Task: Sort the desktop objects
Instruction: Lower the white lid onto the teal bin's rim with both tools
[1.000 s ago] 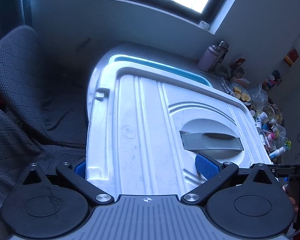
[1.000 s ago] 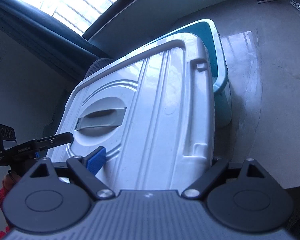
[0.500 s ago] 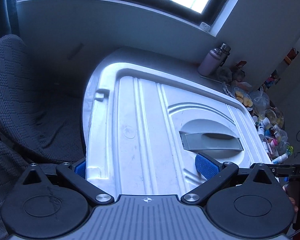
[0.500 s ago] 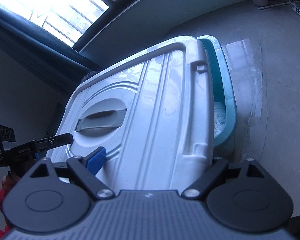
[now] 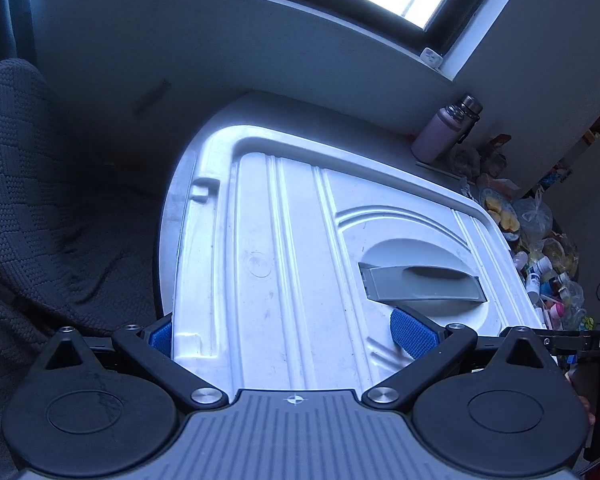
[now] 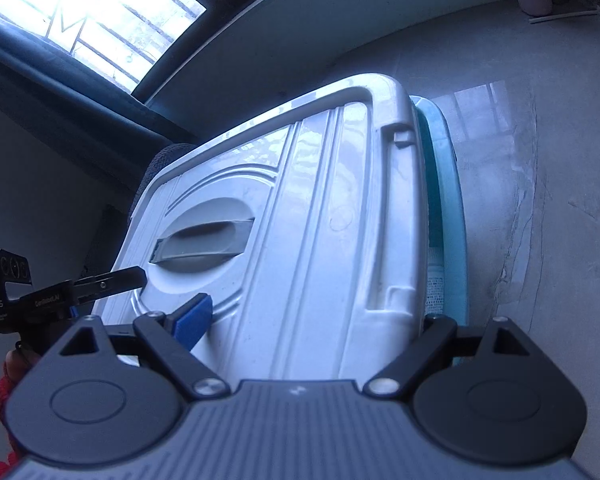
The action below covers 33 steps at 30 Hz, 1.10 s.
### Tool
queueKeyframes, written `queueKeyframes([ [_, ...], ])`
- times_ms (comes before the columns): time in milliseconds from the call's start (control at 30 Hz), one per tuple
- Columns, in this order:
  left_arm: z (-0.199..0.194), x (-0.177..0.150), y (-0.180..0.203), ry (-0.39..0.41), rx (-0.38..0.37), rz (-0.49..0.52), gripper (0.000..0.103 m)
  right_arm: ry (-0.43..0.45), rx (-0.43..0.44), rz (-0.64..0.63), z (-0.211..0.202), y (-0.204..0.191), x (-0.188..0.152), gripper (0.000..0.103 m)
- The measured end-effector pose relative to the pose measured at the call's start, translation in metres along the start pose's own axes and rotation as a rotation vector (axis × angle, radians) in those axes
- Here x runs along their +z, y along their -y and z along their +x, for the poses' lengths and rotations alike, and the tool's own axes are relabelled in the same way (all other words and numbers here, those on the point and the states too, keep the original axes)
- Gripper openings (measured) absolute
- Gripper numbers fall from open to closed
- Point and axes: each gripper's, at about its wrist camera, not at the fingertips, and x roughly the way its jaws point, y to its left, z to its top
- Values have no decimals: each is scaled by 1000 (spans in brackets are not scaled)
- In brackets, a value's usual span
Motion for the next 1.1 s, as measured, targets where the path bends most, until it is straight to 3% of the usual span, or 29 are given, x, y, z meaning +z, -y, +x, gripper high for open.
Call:
queueKeyframes([
  [233, 25, 9, -5, -32, -17, -35, 103, -20, -17, 10, 8, 12, 16, 90],
  [300, 30, 11, -7, -54, 7, -32, 103, -49, -63, 20, 8, 12, 19, 92],
  [500, 40, 13, -14, -69, 48, -39, 103, -25, -112, -16, -8, 4, 24, 98],
  [667, 36, 17, -13, -63, 63, -27, 103, 47, -305, -99, -29, -3, 35, 99],
  [1100, 24, 27, -5, -57, 113, -4, 103, 35, -359, -140, -28, -9, 43, 96],
])
